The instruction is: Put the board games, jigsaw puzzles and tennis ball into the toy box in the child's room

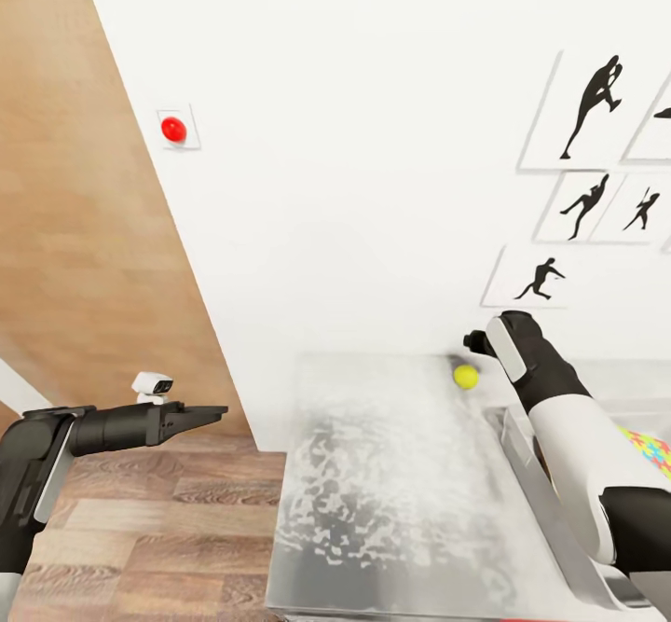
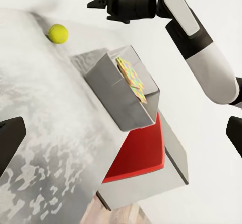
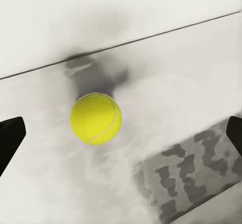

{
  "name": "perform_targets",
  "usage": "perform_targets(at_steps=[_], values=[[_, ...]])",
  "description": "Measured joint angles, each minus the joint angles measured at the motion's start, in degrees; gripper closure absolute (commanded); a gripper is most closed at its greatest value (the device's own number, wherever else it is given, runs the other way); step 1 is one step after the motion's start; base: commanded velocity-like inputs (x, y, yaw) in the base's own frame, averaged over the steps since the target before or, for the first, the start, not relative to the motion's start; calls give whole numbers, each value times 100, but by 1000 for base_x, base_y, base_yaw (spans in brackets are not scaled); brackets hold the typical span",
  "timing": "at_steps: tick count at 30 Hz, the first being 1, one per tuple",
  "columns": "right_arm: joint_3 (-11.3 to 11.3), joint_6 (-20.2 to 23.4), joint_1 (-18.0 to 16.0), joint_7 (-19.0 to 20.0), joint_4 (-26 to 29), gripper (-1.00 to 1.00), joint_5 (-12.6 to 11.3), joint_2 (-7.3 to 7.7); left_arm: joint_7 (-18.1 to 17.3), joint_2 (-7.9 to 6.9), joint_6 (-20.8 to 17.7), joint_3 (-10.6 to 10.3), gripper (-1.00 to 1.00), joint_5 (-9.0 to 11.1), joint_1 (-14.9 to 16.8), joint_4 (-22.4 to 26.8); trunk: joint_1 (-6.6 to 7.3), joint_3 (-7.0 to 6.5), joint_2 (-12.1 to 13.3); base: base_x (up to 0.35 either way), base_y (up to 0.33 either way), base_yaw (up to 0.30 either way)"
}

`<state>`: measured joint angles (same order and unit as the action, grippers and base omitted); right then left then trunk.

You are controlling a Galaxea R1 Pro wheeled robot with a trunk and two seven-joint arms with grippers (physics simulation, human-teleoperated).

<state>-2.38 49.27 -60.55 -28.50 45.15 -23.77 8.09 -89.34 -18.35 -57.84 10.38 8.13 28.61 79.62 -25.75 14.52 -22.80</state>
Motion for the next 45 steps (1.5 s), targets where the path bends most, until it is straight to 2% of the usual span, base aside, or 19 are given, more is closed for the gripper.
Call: perform_targets(at_steps=[14, 39, 45], values=[[6, -3, -17, 255, 6, -100, 17, 11, -8, 0, 0, 10, -100, 4, 3, -1, 0, 132, 0, 0, 0, 0], [7, 20, -66, 283, 67, -100, 3, 26, 0, 0, 8, 19, -100, -2, 9, -196, 0, 367, -1, 0, 0, 0], [9, 23, -66, 403, 76, -100, 0, 28, 0, 0, 9, 18, -100, -2, 9, -202, 0, 423, -1, 0, 0, 0]])
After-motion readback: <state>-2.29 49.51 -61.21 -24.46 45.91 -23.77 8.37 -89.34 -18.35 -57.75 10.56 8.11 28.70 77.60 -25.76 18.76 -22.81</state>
